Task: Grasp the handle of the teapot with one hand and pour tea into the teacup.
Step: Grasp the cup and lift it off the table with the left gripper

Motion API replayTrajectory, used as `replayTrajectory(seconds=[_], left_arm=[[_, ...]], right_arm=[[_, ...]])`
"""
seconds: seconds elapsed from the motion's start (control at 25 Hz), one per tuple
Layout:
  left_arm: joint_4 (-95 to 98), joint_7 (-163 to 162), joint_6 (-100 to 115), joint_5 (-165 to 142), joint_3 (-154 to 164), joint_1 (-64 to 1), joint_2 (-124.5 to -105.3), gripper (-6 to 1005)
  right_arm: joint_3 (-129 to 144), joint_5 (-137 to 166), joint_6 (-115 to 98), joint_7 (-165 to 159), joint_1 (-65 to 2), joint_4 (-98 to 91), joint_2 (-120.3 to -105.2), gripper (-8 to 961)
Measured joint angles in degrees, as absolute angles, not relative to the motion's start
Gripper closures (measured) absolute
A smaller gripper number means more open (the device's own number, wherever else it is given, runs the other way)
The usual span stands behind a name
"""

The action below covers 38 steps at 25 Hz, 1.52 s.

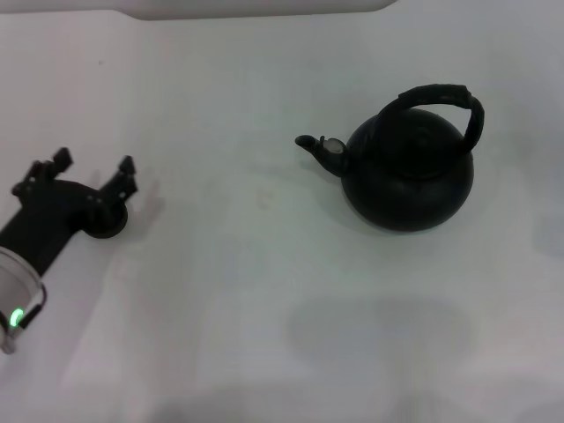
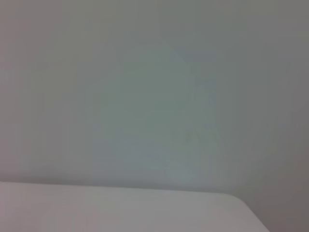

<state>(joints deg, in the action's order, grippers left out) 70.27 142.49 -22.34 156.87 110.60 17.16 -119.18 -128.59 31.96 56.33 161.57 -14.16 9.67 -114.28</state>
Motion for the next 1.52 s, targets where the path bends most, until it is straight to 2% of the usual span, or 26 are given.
replayTrajectory(seconds=[0.32,0.8,1.24,1.52], left_arm=[[71.03,142.47,-19.56,159.37,114.41,18.12,-119.26,114],[78.87,142.93,-12.34,158.38,115.1,24.5,-119.14,115],[78.06,143.09,-9.4,158.4,115.49,23.84,-119.18,114],[74.68,142.66,-9.59,159.03,114.84,20.95,-119.18,115]], right_arm=[[-128.58,32.2,55.64,162.74,-14.54,9.67,-114.01,469],[-128.58,32.32,54.7,163.09,-14.53,9.68,-113.19,470],[-128.22,32.34,54.58,163.12,-14.79,9.76,-113.26,469],[-128.1,32.41,54.57,163.13,-14.77,9.76,-113.42,469]])
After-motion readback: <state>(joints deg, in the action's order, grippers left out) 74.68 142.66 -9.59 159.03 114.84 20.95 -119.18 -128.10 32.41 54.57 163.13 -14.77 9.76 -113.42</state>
